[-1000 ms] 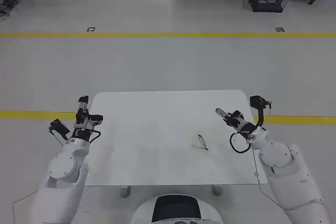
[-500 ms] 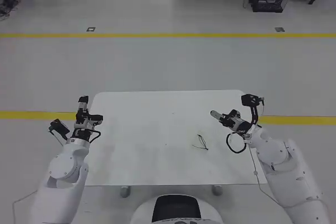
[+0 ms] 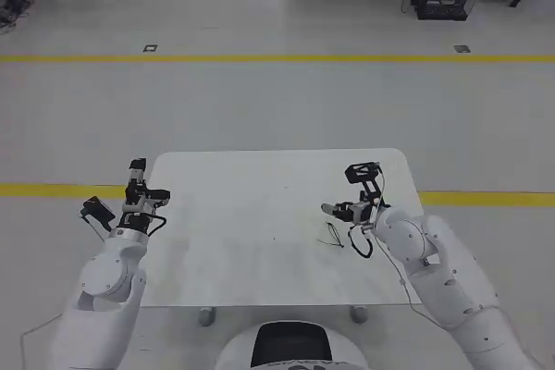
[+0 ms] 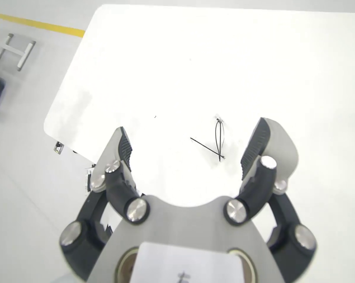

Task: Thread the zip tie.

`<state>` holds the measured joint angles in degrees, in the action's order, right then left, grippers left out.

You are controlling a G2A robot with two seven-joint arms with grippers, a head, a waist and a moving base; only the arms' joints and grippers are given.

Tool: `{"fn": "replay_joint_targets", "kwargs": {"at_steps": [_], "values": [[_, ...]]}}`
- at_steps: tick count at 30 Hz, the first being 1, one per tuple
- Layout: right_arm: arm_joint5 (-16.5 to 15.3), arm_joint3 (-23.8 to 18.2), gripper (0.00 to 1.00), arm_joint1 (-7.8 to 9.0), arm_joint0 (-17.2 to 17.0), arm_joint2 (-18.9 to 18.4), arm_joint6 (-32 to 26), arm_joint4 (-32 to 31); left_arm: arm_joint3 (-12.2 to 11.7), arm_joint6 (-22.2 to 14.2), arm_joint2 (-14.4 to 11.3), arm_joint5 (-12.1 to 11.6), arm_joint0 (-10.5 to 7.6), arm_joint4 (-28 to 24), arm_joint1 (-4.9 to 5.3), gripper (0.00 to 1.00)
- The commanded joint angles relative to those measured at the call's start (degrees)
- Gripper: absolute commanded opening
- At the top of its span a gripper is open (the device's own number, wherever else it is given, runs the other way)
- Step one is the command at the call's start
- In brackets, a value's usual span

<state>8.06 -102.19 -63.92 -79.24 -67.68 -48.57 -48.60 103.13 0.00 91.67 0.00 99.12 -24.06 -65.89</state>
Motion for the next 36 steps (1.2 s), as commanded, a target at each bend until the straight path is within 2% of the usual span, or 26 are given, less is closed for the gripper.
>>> {"fn": "replay_joint_targets", "kwargs": {"at_steps": [1, 8, 10, 12, 18, 23, 30, 36], "values": [[0.0, 0.0, 1.0, 0.0, 0.0, -0.1, 0.1, 0.0, 0.0, 0.0, 0.0, 0.0, 0.0, 0.0, 0.0, 1.0], [0.0, 0.0, 1.0, 0.0, 0.0, -0.1, 0.1, 0.0, 0.0, 0.0, 0.0, 0.0, 0.0, 0.0, 0.0, 1.0], [-0.7, 0.4, 1.0, 0.1, 0.2, 0.6, -1.0, -2.2, 0.0, 0.0, 0.0, 0.0, 0.0, 0.0, 0.0, 1.0], [-1.3, 0.6, 1.0, 0.08, 1.7, 2.1, -3.9, -5.4, 0.0, 0.0, 0.0, 0.0, 0.0, 0.0, 0.0, 1.0], [-1.2, 2.1, 1.0, -0.53, 6.4, 6.5, -11.9, -9.5, 0.0, 0.0, 0.0, 0.0, 0.0, 0.0, 0.0, 1.0], [-0.5, 6.3, 1.0, -1.68, 10.9, 11.3, -17.7, -10.5, 0.0, 0.0, 0.0, 0.0, 0.0, 0.0, 0.0, 1.0], [2.0, 12.6, 1.0, -3.4, 15.3, 16.2, -21.5, -10.8, 0.0, 0.0, 0.0, 0.0, 0.0, 0.0, 0.0, 1.0], [2.6, 13.1, 1.0, -3.5, 15.6, 16.4, -21.6, -11.2, 0.0, 0.0, 0.0, 0.0, 0.0, 0.0, 0.0, 1.0]]}}
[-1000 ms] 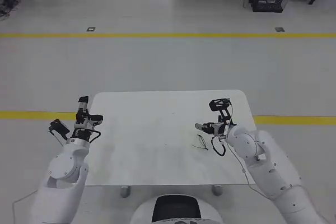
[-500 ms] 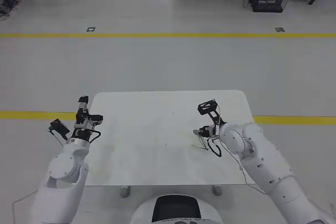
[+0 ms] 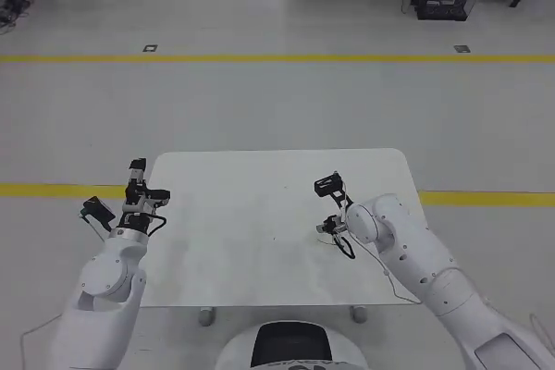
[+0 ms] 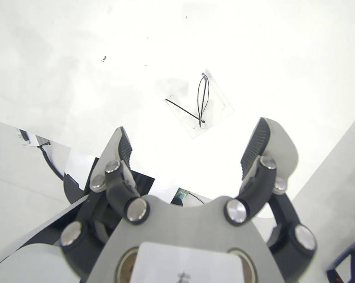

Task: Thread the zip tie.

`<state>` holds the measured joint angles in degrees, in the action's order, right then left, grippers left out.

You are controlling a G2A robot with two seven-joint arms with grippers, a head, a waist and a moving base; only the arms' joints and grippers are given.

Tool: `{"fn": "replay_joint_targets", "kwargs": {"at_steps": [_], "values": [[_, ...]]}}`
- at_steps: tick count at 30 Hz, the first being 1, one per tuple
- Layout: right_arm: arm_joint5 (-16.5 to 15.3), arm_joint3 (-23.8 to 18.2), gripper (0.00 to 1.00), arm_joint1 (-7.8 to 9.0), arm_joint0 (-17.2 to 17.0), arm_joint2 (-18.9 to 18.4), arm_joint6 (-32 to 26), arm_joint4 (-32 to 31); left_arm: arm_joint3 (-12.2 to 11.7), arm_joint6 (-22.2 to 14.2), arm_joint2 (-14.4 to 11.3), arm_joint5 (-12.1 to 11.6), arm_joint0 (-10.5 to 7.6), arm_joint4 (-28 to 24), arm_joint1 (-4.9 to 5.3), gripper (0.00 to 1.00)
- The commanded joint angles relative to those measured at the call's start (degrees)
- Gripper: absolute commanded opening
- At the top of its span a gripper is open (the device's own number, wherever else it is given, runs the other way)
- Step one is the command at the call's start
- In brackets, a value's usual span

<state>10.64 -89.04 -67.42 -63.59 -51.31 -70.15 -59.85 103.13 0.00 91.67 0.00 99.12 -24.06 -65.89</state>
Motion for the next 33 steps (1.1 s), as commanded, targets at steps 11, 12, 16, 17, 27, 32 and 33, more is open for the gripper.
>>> {"fn": "replay_joint_targets", "kwargs": {"at_steps": [11, 12, 16, 17, 27, 32, 33], "values": [[-0.3, 3.4, 1.0, -0.66, 2.1, 1.4, -1.3, -0.7, 0.0, 0.0, 0.0, 0.0, 0.0, 0.0, 0.0, 1.0], [-0.2, 4.1, 1.0, -0.87, 2.6, 1.8, -1.8, -0.7, 0.0, 0.0, 0.0, 0.0, 0.0, 0.0, 0.0, 1.0], [0.0, 7.9, 1.0, -1.87, 4.9, 3.5, -3.1, 0.4, 0.0, 0.0, 0.0, 0.0, 0.0, 0.0, 0.0, 1.0], [-0.1, 9.0, 1.0, -2.18, 5.5, 4.0, -3.2, 0.7, 0.0, 0.0, 0.0, 0.0, 0.0, 0.0, 0.0, 1.0], [-0.2, 10.4, 1.0, -2.51, 6.1, 4.4, -3.3, 1.2, 0.0, 0.0, 0.0, 0.0, 0.0, 0.0, 0.0, 1.0], [1.8, 12.0, 1.0, -2.96, 6.2, 5.2, -3.7, -0.3, 0.0, 0.0, 0.0, 0.0, 0.0, 0.0, 0.0, 1.0], [2.3, 12.5, 1.0, -3.12, 6.4, 5.4, -3.9, -0.4, 0.0, 0.0, 0.0, 0.0, 0.0, 0.0, 0.0, 1.0]]}}
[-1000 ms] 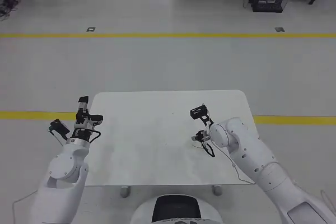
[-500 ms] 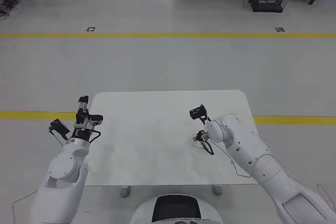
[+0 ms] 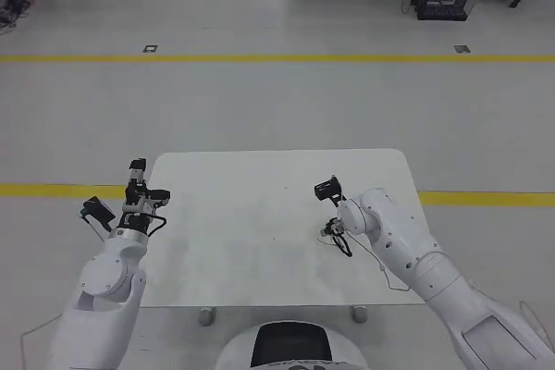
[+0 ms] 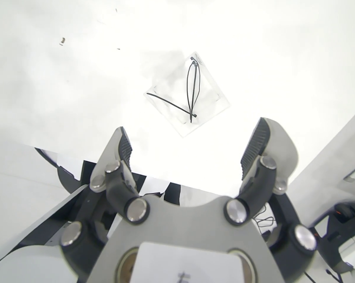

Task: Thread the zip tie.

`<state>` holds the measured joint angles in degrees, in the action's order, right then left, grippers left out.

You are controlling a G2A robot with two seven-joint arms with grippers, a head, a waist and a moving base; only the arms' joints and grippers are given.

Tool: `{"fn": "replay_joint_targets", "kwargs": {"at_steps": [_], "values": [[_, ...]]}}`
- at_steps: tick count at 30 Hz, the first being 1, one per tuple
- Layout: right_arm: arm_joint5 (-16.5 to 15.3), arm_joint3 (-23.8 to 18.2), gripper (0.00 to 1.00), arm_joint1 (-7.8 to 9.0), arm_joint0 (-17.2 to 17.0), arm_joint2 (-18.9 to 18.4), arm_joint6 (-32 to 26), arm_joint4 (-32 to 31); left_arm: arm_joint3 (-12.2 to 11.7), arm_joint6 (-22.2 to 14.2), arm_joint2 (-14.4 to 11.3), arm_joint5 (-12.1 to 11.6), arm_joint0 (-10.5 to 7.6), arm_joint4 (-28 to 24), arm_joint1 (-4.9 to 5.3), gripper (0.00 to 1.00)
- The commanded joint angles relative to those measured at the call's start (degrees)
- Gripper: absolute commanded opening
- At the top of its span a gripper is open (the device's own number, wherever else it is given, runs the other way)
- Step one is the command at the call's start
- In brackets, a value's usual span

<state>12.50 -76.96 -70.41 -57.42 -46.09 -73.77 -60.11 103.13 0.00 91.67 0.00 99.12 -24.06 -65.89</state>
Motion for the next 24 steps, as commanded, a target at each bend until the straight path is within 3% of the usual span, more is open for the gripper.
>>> {"fn": "replay_joint_targets", "kwargs": {"at_steps": [1, 12, 15, 19, 24], "values": [[0.9, 0.9, 1.0, -0.36, 0.5, 0.4, -0.4, -0.1, 0.0, 0.0, 0.0, 0.0, 0.0, 0.0, 0.0, 1.0], [0.9, 2.1, 1.0, -0.88, 1.1, 1.1, 0.0, 0.0, 0.0, 0.0, 0.0, 0.0, 0.0, 0.0, 0.0, 1.0], [-2.3, 2.0, 1.0, -0.74, -0.4, 0.1, 4.2, 1.9, 0.0, 0.0, 0.0, 0.0, 0.0, 0.0, 0.0, 1.0], [-5.6, 1.7, 1.0, -0.48, -0.9, -0.8, 4.8, 2.6, 0.0, 0.0, 0.0, 0.0, 0.0, 0.0, 0.0, 1.0], [-5.7, 1.7, 1.0, -0.46, -1.0, -0.9, 4.8, 2.6, 0.0, 0.0, 0.0, 0.0, 0.0, 0.0, 0.0, 1.0]]}}
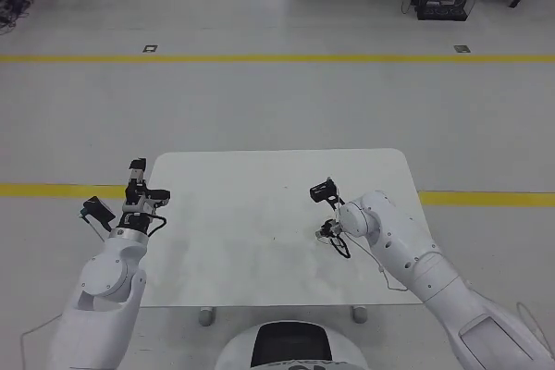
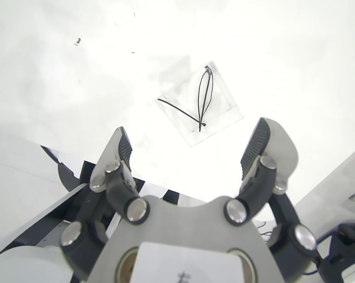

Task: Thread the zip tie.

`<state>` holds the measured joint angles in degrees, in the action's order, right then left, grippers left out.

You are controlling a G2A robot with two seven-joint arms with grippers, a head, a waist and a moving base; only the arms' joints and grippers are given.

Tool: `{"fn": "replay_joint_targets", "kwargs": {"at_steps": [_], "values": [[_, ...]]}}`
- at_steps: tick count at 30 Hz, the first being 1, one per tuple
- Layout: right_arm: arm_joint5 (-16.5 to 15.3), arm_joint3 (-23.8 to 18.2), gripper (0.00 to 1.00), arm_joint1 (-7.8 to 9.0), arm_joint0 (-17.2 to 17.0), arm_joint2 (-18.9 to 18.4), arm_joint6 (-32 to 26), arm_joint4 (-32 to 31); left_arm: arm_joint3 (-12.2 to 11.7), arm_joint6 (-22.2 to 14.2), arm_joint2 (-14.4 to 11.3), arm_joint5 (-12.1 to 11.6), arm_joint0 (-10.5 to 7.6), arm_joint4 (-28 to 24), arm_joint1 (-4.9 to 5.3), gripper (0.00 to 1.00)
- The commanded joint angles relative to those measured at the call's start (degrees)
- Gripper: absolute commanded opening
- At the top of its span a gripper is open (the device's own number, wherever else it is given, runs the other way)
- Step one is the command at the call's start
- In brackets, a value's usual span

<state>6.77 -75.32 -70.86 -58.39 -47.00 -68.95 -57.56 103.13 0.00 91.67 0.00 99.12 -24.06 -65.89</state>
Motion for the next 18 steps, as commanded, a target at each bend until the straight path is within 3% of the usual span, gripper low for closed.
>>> {"fn": "replay_joint_targets", "kwargs": {"at_steps": [1, 14, 15, 18], "values": [[0.0, 0.0, 1.0, 0.0, 0.0, 0.0, 0.0, 0.0, 0.0, 0.0, 0.0, 0.0, 0.0, 0.0, 0.0, 1.0], [-0.5, 1.4, 1.0, -0.11, -0.6, -0.7, 1.3, -1.2, 0.0, 0.0, 0.0, 0.0, 0.0, 0.0, 0.0, 1.0], [-0.5, 1.6, 0.82, -0.16, -0.6, -0.7, 1.4, -1.1, 0.0, 0.0, 0.0, 0.0, 0.0, 0.0, 0.0, 1.0], [-0.7, 2.4, 0.56, -0.29, -0.5, -1.0, 2.1, -0.7, 0.0, 0.0, 0.0, 0.0, 0.0, 0.0, 0.0, 1.0]]}}
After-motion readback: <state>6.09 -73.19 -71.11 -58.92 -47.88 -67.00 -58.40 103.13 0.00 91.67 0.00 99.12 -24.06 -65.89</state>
